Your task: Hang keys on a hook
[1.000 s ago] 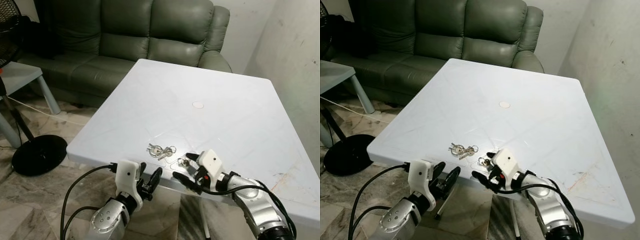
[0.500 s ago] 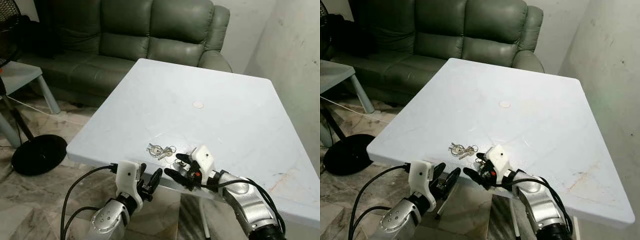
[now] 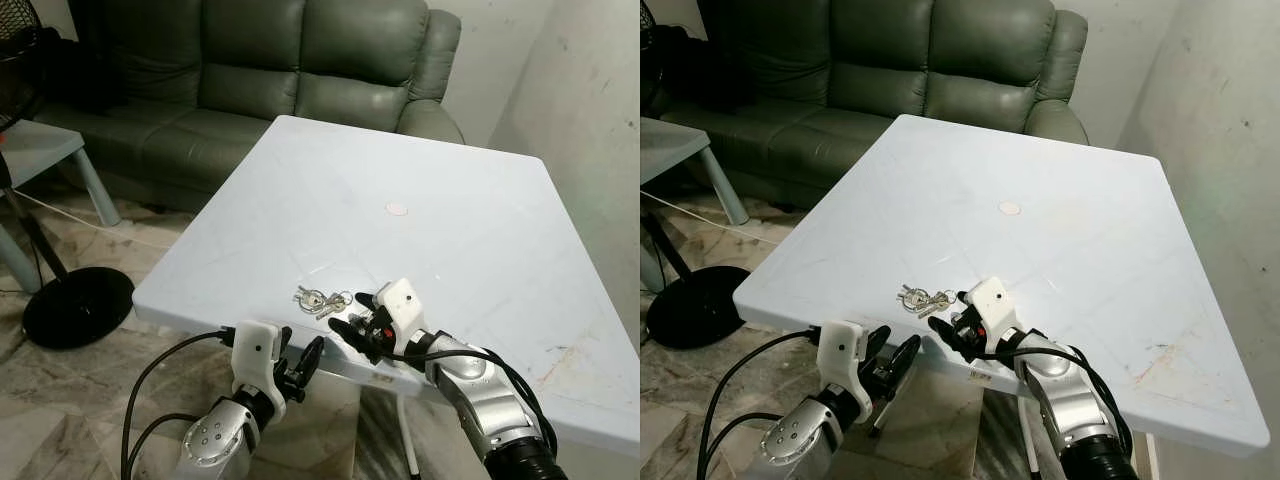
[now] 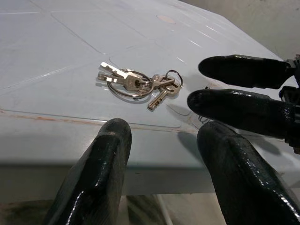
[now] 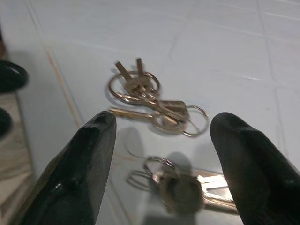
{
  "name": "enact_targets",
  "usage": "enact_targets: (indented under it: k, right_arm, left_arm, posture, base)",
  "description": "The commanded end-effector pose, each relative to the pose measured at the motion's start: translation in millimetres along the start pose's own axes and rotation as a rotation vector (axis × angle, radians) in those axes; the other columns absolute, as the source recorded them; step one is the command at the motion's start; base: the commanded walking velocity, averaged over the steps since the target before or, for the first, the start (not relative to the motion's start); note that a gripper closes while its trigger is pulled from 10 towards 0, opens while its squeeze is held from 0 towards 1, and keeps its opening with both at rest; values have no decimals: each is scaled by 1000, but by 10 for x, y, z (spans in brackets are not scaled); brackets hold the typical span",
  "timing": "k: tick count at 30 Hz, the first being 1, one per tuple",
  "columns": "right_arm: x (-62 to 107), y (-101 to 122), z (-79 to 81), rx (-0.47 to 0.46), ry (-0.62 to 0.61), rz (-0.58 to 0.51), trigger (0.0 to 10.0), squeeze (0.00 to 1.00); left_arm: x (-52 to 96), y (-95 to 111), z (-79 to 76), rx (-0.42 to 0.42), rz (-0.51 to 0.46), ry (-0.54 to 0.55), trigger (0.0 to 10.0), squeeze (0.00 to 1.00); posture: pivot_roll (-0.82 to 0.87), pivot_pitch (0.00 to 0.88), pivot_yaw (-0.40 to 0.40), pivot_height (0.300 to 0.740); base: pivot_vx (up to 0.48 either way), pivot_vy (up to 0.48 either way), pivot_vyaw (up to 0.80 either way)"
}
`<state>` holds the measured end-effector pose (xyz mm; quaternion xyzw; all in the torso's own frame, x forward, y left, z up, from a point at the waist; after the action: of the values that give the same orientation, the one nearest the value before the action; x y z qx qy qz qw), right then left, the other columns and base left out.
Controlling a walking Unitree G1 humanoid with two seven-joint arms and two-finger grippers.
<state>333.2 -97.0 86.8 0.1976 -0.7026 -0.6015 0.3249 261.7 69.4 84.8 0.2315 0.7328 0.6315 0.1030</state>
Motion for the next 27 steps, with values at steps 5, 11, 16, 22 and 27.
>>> enact_targets:
  k: [5,11,16,22,27]
  right_arm:
    - [38,-41,-80,24,-16,27,3059,0]
    - [51,-82,-85,41,-4,37,667,0]
    - [55,-88,-89,48,-1,34,0,0]
    - [54,-94,-89,52,3,33,0,0]
    - [55,-99,-92,50,0,33,0,0]
  left_arm:
    - [-19,61,-47,-11,-18,-14,10000,0]
    - [-22,64,-46,-11,-19,-16,10000,0]
    - [-23,65,-43,-10,-19,-15,10000,0]
    - [-23,67,-43,-9,-20,-13,10000,0]
    - [-22,67,-47,-9,-20,-14,10000,0]
  posture:
    - [77,50,-83,740]
    - [78,48,-80,740]
    - [78,50,-81,740]
    - [79,51,-81,740]
    - [77,51,-80,740]
  base:
    - [0,0,0]
    - [0,0,0]
    - [0,0,0]
    - [0,0,0]
    - [0,0,0]
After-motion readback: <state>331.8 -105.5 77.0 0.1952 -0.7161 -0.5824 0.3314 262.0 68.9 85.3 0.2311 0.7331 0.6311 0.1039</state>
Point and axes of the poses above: a point about 5 cm out from each wrist's last joint towards the gripper, its own x axis pointing back from the gripper into the wrist, its own y axis along the axis of the wrist's last joint, z = x × y, the point moved 3 cm from there along -x, pointing out of the wrist towards the gripper, and after that the axes turned 3 degrees about -x, right-handed, at the moved point
